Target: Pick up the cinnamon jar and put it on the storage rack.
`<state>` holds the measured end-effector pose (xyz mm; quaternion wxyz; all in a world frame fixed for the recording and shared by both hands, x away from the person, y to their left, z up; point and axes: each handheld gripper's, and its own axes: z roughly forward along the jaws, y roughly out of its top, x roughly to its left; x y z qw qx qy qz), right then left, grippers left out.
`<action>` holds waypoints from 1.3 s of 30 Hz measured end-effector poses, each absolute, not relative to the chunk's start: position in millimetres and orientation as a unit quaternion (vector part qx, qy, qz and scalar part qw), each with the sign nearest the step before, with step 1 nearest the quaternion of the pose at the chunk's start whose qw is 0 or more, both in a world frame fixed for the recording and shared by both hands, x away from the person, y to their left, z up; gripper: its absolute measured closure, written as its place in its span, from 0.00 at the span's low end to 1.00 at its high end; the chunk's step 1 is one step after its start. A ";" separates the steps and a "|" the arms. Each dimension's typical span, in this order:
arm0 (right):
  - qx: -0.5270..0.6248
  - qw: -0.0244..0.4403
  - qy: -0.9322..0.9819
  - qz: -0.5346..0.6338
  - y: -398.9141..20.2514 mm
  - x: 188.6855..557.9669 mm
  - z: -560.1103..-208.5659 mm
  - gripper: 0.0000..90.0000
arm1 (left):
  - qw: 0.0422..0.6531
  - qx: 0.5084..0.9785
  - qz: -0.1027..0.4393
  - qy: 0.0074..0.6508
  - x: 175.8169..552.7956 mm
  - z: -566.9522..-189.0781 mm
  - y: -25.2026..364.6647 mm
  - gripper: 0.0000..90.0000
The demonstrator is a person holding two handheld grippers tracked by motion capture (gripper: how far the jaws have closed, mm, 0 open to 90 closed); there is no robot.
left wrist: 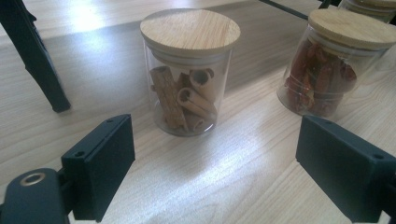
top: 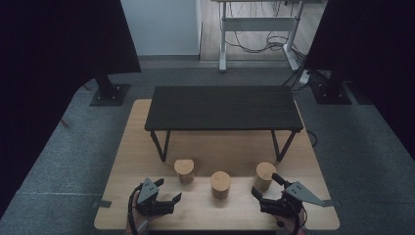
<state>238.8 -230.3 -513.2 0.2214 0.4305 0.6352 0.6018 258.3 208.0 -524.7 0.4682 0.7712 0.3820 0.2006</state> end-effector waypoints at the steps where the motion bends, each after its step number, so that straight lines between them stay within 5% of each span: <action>1: 0.431 0.225 0.638 0.597 -231.9 240.2 -513.4 0.02 | 0.468 0.771 0.201 0.382 259.2 -524.7 208.2 0.12; 39: 0.426 0.236 0.655 0.577 -231.7 243.1 -517.5 0.03 | 0.455 0.774 0.251 0.363 259.5 -518.7 207.9 0.09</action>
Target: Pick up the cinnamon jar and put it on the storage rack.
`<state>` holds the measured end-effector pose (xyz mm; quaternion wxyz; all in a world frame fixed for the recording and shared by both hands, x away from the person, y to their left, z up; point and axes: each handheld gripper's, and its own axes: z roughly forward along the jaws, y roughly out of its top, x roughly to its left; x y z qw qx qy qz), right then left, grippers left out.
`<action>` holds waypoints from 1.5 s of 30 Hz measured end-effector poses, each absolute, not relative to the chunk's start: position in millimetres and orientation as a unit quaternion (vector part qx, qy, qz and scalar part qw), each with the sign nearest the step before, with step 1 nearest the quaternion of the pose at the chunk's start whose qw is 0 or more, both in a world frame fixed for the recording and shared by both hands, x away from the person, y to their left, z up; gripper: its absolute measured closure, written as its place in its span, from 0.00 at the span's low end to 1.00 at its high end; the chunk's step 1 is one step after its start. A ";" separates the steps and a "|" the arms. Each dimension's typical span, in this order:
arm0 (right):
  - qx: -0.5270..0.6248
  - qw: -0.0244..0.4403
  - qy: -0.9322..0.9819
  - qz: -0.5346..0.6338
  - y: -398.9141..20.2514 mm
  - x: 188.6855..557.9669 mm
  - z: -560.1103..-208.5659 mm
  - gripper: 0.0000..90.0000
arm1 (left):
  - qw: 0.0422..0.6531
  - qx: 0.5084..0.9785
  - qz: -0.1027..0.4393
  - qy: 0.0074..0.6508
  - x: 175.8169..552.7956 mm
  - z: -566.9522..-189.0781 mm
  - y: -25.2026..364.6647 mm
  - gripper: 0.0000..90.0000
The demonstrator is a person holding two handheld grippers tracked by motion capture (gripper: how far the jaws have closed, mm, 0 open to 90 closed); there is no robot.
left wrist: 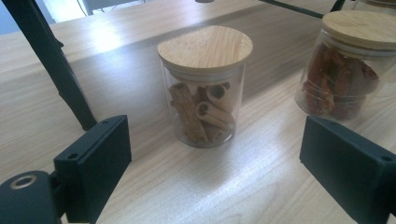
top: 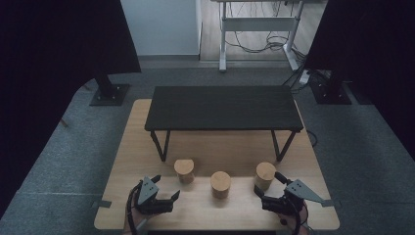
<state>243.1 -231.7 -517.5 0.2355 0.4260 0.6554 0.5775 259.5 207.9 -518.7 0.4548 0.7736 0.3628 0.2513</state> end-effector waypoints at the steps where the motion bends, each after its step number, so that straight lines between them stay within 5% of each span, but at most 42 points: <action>1: 0.425 0.235 0.656 0.578 -231.1 243.0 -517.6 0.03 | 0.454 0.774 0.252 0.363 260.4 -518.8 207.5 0.09; 45: 0.415 0.236 0.673 0.565 -219.1 242.0 -521.7 0.03 | 0.417 0.790 0.239 0.381 315.1 -536.2 172.5 0.09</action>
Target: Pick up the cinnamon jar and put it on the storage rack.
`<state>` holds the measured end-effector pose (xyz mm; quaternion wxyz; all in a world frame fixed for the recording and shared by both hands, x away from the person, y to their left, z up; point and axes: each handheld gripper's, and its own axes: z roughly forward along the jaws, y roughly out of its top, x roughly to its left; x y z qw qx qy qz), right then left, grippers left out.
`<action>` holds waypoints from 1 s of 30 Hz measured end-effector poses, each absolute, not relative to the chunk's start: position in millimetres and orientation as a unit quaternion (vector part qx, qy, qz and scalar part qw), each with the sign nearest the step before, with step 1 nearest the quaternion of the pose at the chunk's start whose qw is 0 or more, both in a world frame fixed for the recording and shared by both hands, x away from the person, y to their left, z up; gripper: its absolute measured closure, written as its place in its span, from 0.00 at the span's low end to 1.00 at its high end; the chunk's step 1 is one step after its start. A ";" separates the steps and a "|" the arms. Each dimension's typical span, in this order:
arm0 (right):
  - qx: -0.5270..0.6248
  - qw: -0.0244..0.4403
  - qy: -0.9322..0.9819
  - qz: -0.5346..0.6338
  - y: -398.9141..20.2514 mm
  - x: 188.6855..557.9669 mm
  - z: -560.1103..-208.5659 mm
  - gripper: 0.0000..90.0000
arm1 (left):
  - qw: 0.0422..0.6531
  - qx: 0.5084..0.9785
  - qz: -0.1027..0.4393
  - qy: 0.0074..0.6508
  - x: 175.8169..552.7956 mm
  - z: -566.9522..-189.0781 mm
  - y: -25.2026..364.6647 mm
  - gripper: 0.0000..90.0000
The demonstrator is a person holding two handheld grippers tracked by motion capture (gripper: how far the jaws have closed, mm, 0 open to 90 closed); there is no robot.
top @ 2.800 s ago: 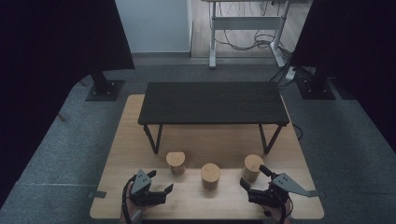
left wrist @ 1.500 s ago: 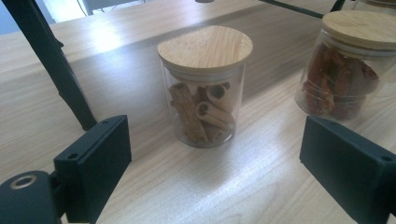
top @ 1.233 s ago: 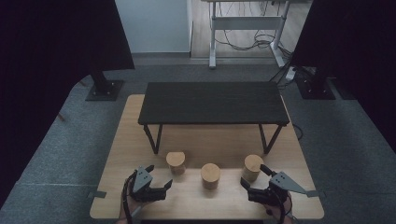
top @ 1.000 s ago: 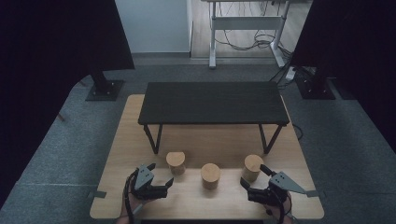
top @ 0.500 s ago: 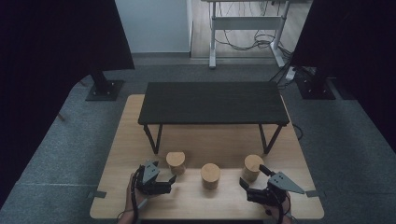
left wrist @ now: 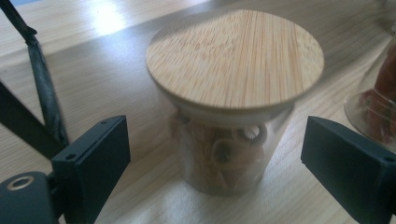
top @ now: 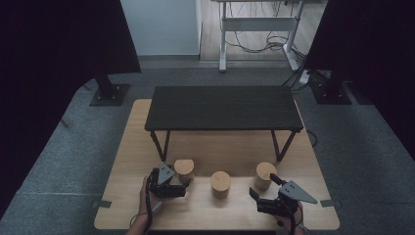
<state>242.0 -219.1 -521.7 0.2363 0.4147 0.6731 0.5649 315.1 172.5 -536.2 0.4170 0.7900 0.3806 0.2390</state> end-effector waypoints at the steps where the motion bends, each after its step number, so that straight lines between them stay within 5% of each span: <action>1: 0.414 0.236 0.674 0.564 -218.8 242.1 -521.9 0.03 | 0.417 0.790 0.238 0.381 316.4 -536.3 171.4 0.09; 15: 0.413 0.232 0.673 0.567 -216.3 241.3 -522.0 0.03 | 0.409 0.790 0.232 0.394 332.0 -540.0 158.0 0.11; 25: 0.410 0.232 0.678 0.564 -215.0 241.1 -522.6 0.03 | 0.405 0.790 0.215 0.406 339.8 -548.4 151.0 0.28; 30: 0.412 0.232 0.677 0.564 -214.7 241.4 -522.7 0.04 | 0.407 0.792 0.216 0.402 339.9 -548.8 151.5 0.28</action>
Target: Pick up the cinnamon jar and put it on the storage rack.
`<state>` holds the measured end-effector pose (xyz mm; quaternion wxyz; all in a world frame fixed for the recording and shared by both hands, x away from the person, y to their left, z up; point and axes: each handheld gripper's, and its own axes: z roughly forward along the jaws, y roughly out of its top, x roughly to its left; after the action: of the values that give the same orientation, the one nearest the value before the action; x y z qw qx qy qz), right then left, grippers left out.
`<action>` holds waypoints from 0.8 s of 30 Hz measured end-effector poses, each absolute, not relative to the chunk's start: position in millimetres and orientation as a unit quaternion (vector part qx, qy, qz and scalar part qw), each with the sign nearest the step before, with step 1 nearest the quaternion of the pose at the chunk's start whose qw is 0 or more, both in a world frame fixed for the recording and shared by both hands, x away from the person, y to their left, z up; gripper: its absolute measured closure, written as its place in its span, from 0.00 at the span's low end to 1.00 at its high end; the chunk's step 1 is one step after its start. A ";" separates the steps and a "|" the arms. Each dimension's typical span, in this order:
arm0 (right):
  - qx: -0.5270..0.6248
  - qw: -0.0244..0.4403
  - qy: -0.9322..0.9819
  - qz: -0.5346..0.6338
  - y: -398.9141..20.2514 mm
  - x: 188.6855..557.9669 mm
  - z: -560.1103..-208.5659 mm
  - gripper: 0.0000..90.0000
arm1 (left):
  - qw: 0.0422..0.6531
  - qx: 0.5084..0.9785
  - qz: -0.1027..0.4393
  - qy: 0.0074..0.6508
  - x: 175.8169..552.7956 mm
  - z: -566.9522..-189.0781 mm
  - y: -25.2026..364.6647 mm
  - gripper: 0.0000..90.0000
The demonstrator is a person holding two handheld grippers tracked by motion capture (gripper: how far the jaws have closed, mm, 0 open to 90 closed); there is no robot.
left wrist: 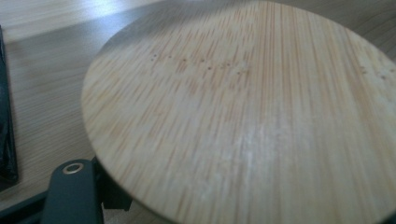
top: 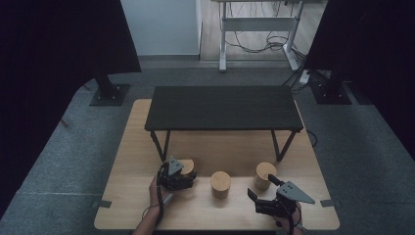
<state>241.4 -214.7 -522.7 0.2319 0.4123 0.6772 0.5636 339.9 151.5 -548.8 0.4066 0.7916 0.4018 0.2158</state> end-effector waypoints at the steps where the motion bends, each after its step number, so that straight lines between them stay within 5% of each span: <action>1: 0.412 0.232 0.678 0.563 -214.4 241.2 -522.7 0.04 | 0.407 0.791 0.216 0.402 339.9 -548.8 151.5 0.28; 24: 0.408 0.235 0.679 0.564 -210.4 239.8 -523.1 0.04 | 0.424 0.785 0.220 0.395 333.1 -547.6 157.8 0.28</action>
<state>239.8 -210.4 -523.1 0.2347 0.4083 0.6785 0.5637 333.1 157.8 -547.6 0.4236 0.7849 0.3952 0.2199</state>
